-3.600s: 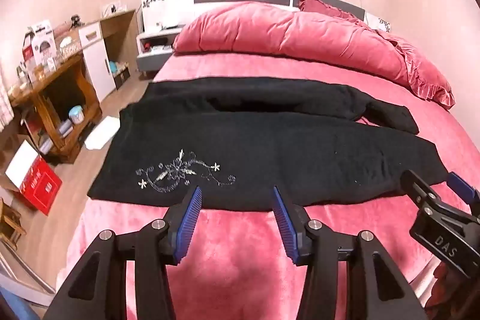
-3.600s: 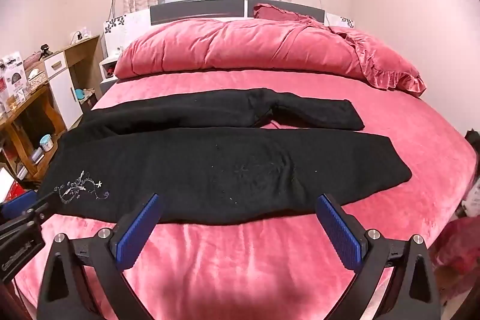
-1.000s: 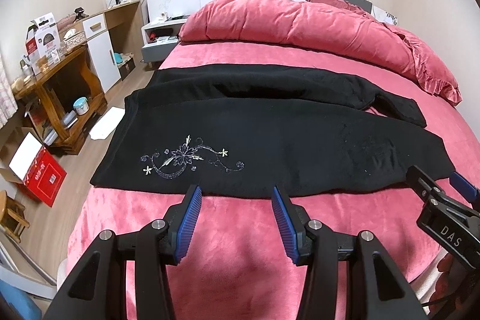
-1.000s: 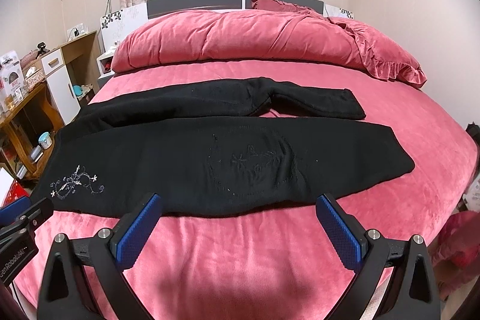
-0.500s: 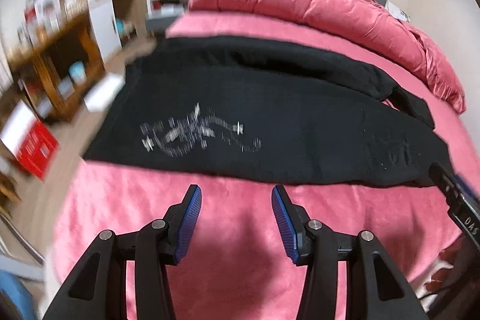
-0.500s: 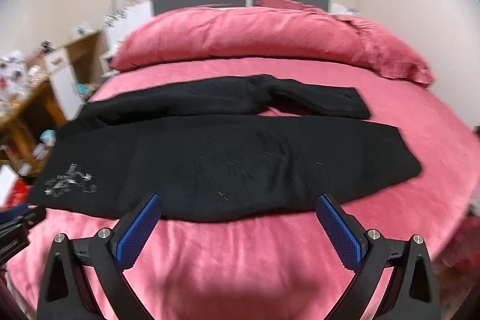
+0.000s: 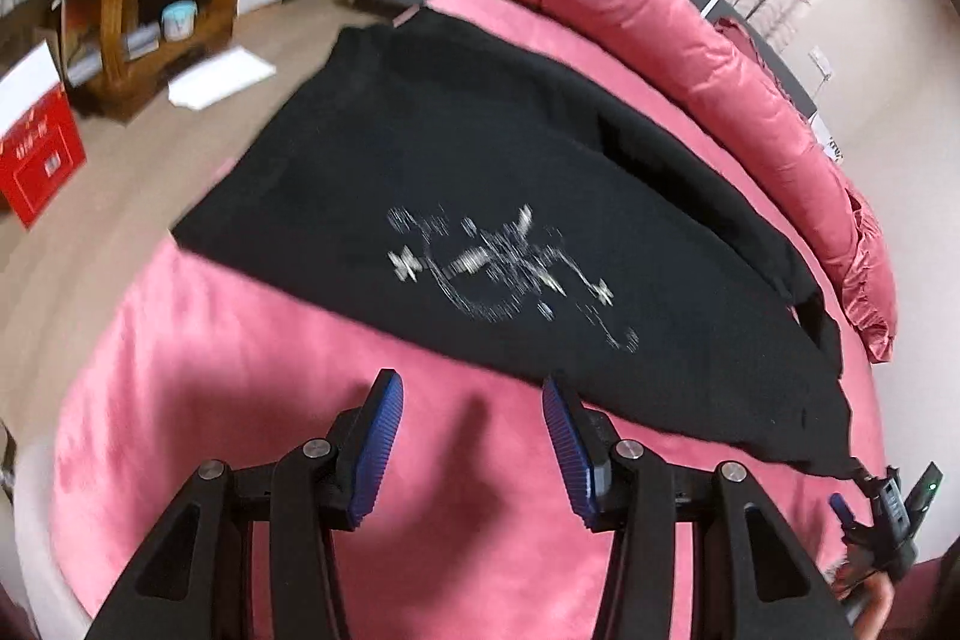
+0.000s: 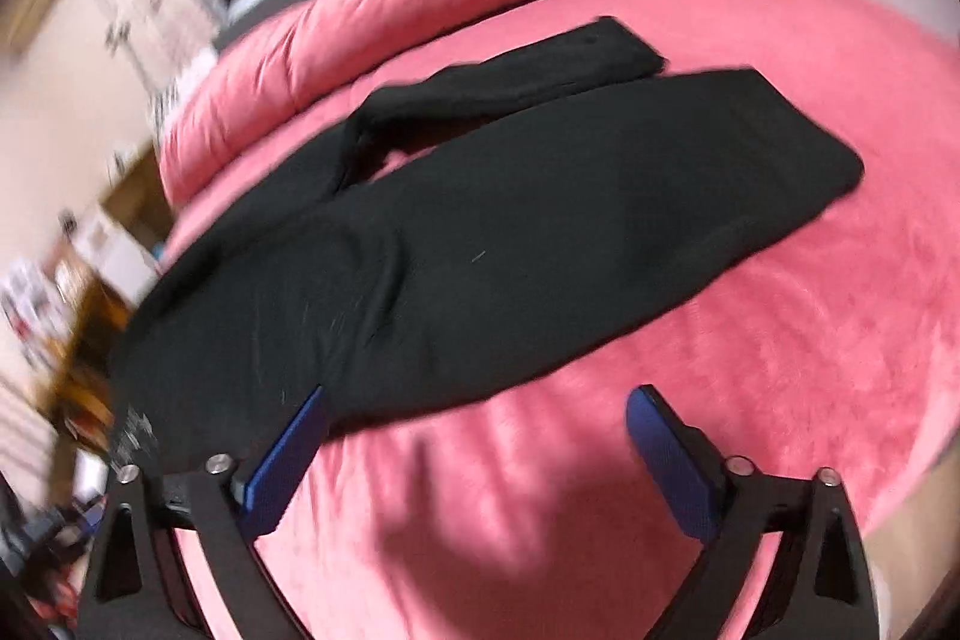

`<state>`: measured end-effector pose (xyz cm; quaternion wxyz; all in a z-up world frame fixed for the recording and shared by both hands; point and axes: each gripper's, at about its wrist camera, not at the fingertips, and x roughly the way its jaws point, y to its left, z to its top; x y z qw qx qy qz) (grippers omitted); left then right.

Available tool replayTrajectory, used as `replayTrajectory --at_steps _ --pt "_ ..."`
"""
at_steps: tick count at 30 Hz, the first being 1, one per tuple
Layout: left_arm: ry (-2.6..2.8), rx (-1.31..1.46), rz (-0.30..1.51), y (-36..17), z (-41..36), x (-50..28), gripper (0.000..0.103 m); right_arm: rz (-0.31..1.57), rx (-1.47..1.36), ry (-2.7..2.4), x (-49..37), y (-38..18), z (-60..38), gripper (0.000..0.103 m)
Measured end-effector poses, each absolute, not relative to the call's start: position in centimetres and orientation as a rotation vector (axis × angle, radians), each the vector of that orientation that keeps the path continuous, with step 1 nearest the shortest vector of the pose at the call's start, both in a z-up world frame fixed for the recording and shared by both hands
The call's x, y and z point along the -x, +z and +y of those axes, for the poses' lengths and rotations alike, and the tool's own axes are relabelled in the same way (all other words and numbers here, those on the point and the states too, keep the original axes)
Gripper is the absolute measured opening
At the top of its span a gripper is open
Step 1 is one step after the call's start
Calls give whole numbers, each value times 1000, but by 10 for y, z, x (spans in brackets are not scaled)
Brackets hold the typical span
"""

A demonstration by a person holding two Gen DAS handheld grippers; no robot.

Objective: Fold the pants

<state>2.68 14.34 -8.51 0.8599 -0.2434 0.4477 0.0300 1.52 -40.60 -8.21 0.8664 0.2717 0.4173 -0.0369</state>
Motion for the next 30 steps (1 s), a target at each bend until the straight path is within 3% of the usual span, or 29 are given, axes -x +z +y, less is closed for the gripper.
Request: replayTrajectory --at_steps 6,14,18,23,27,30 --pt "68 592 882 -103 172 -39 49 852 -780 -147 -15 -109 -465 63" --pt "60 818 851 -131 204 -51 49 715 -969 -106 -19 -127 -492 59" --pt "16 931 796 -143 224 -48 49 703 -913 -86 -28 -126 -490 46" --pt "25 1029 766 -153 237 -48 38 676 -911 -80 -31 -134 -500 31" --pt "43 980 752 -152 234 -53 37 668 -921 -89 -26 -139 -506 17" --pt "81 907 757 -149 228 -63 32 660 -956 -84 -27 -142 -509 13"
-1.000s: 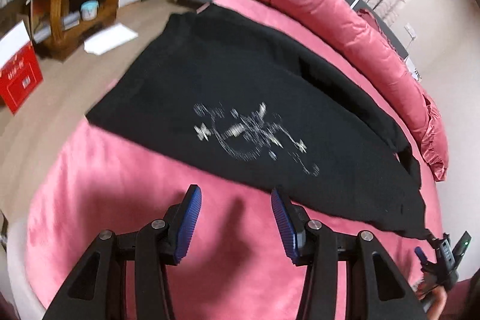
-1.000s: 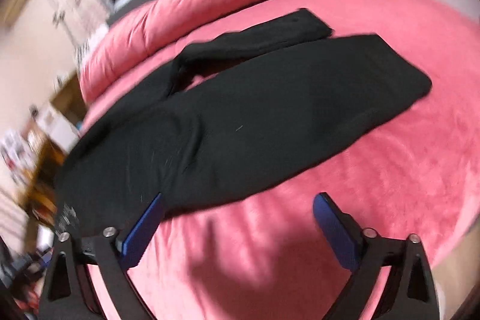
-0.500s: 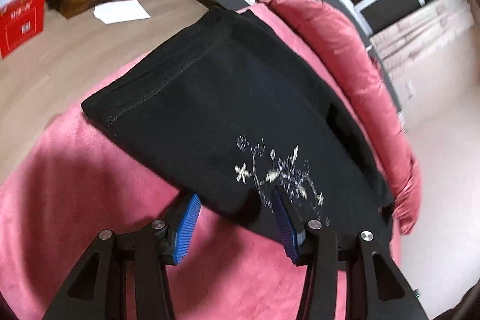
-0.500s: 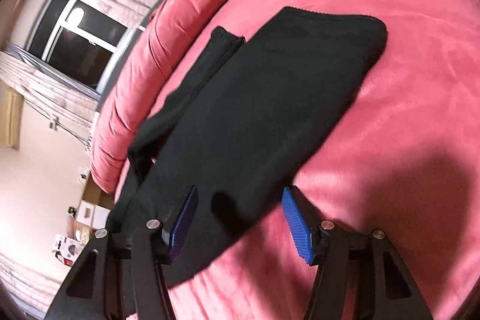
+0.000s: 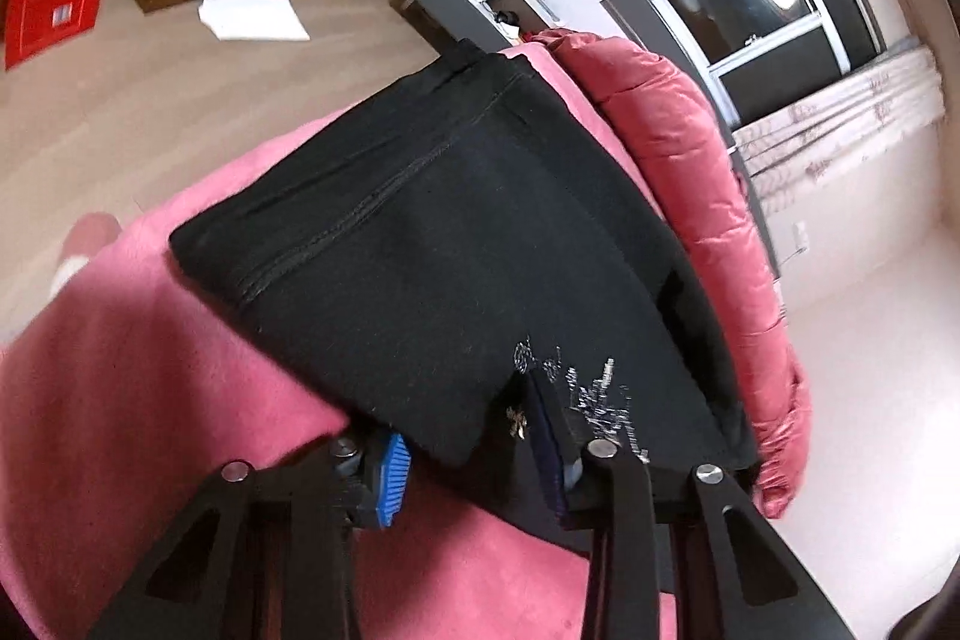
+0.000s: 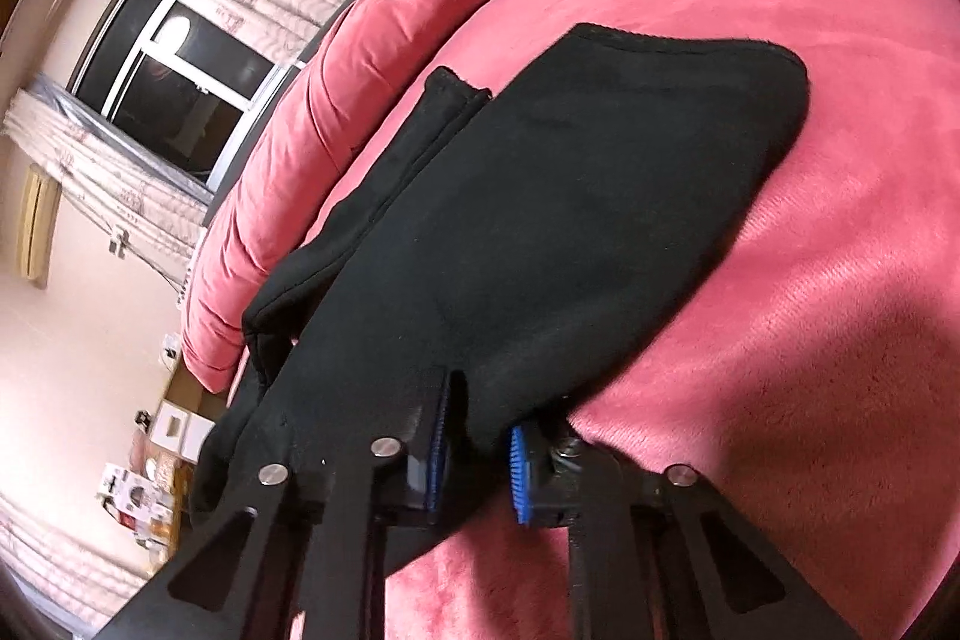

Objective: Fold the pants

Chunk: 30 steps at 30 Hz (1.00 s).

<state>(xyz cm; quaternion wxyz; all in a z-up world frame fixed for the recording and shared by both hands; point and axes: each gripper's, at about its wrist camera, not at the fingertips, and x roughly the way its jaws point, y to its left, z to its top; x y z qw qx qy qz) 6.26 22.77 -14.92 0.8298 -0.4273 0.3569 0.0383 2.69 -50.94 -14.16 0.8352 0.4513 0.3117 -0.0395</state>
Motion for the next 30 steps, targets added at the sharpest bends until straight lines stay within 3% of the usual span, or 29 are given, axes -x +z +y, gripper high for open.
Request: replayTrajectory --at_steps 9,21,30 --pt "107 850 874 -137 235 -68 9 747 -812 -129 -43 -115 -505 9" --pt "28 798 864 -90 242 -19 7 686 -731 -113 -17 -57 -501 8" --pt "42 774 1002 -100 239 30 7 760 -748 -150 24 -72 -510 8"
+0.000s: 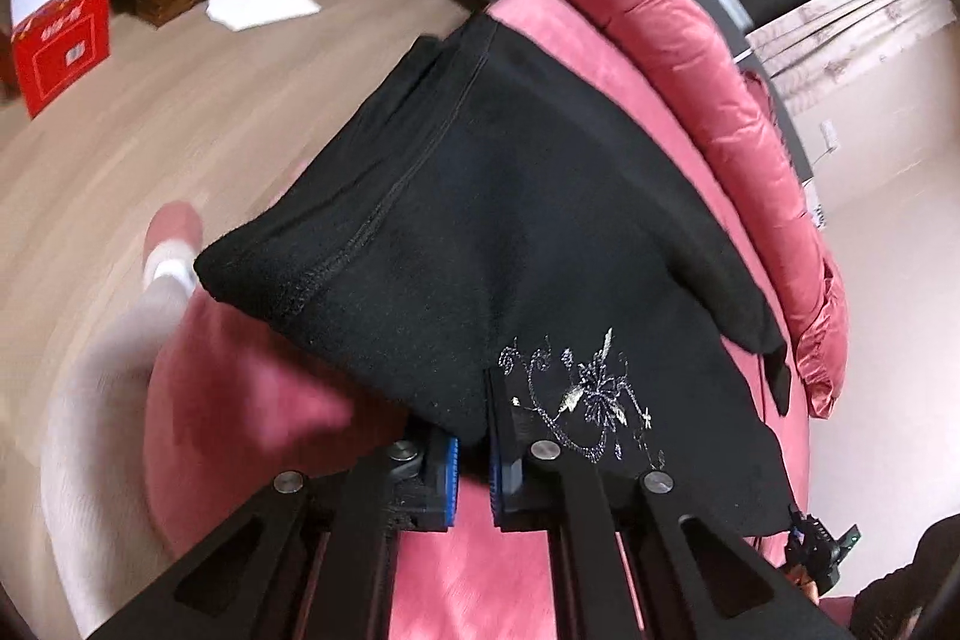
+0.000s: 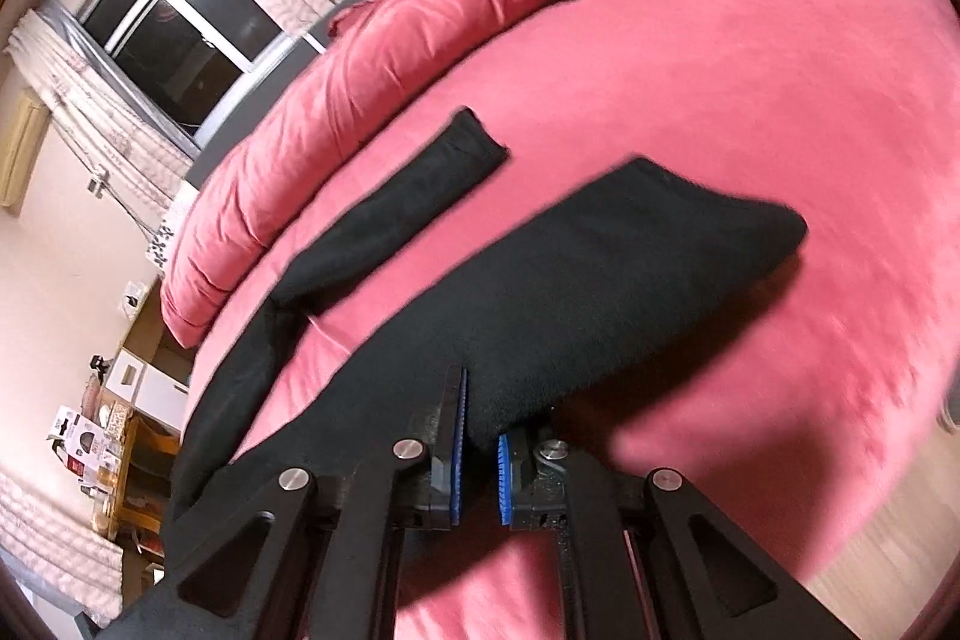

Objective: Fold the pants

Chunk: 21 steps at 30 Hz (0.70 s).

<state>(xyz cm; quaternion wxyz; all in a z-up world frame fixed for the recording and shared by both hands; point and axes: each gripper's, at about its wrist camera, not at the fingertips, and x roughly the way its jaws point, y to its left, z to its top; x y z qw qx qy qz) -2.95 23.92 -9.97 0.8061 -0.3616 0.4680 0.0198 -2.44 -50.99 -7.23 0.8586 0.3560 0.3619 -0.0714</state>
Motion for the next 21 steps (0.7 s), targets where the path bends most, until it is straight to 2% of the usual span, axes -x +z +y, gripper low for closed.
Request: replayTrajectory --at_steps 7,11,14,16,17,20,21 --pt "65 768 1063 -116 241 51 7 806 -897 -161 51 -111 -521 9" --pt "77 807 1054 -121 240 51 10 765 -996 -166 55 -119 -536 21" --pt "83 817 1052 -122 238 46 12 728 -993 -212 52 -116 -547 41" --pt "92 825 1053 -123 237 45 12 703 -1018 -261 47 -117 -562 43" --pt "95 814 1055 -123 236 45 12 697 -1032 -283 45 -118 -568 42" --pt "103 767 1068 -116 228 39 8 703 -1043 -330 37 -117 -588 7" --pt "98 752 1064 -110 226 39 8 703 -1012 -327 35 -109 -589 7"
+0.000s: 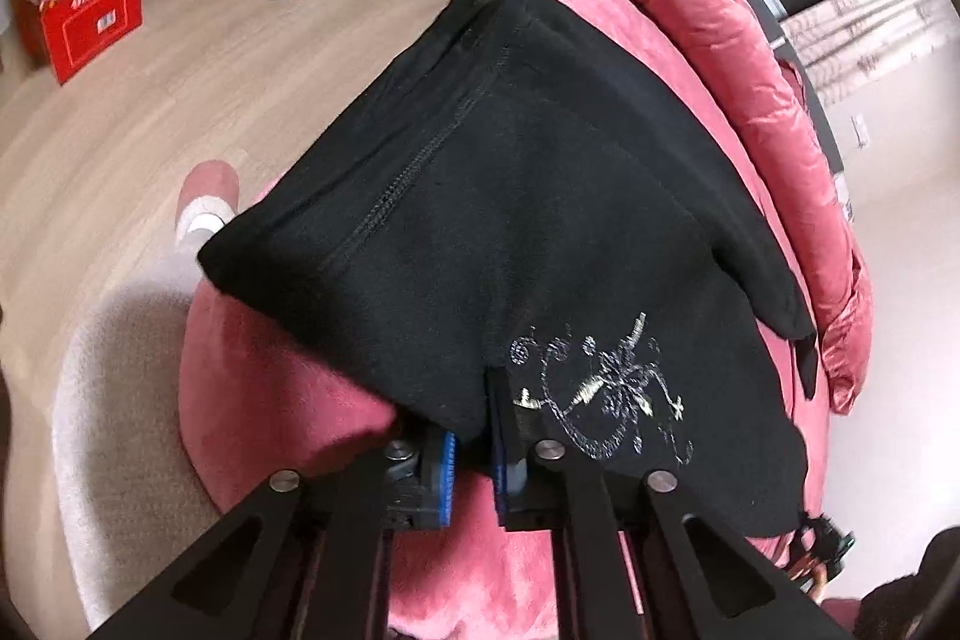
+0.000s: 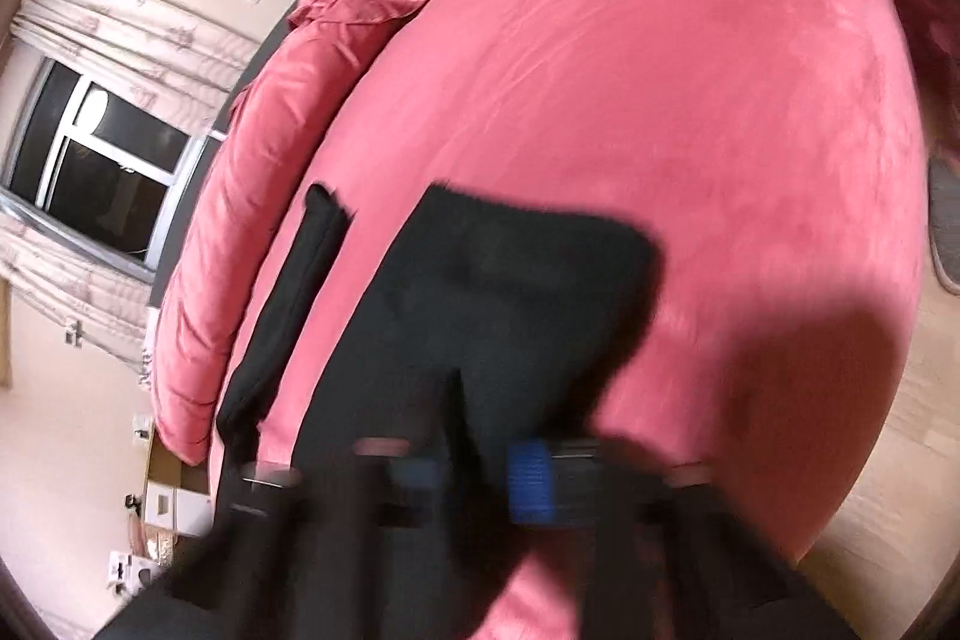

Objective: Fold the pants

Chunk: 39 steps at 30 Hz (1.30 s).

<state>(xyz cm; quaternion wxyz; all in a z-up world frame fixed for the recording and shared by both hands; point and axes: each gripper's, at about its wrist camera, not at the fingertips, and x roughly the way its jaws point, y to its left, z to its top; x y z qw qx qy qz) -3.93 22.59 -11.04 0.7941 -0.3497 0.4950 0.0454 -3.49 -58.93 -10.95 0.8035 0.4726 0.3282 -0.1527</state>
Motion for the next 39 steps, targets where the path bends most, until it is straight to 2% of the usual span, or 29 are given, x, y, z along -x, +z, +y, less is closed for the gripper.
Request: replayTrajectory --at_steps 5,10,14,17,19,20,21,25,29,34,39 --pt "66 679 1050 -92 213 46 8 650 -877 -353 41 -79 -585 7" --pt "67 701 1124 -114 212 43 8 720 -873 -462 45 -108 -597 7" --pt "61 742 1105 -113 218 44 16 727 -923 -491 49 -122 -600 10" --pt "101 753 1062 -101 226 50 25 746 -899 -560 52 -108 -600 24" --pt "134 740 991 -86 237 52 26 718 -820 -637 55 -88 -595 39" --pt "159 724 935 -76 243 55 27 687 -780 -658 56 -76 -591 50" --pt "186 706 892 -68 248 59 30 650 -722 -679 59 -62 -585 54" --pt "271 654 767 -43 267 70 32 576 -510 -685 50 -21 -552 54" --pt "274 678 762 -43 279 67 38 550 -383 -541 24 -2 -500 60" --pt "197 688 845 -60 260 45 41 684 -362 -254 -23 -31 -424 61" --pt "108 521 861 -58 219 19 41 798 -311 -39 -57 -62 -342 61"
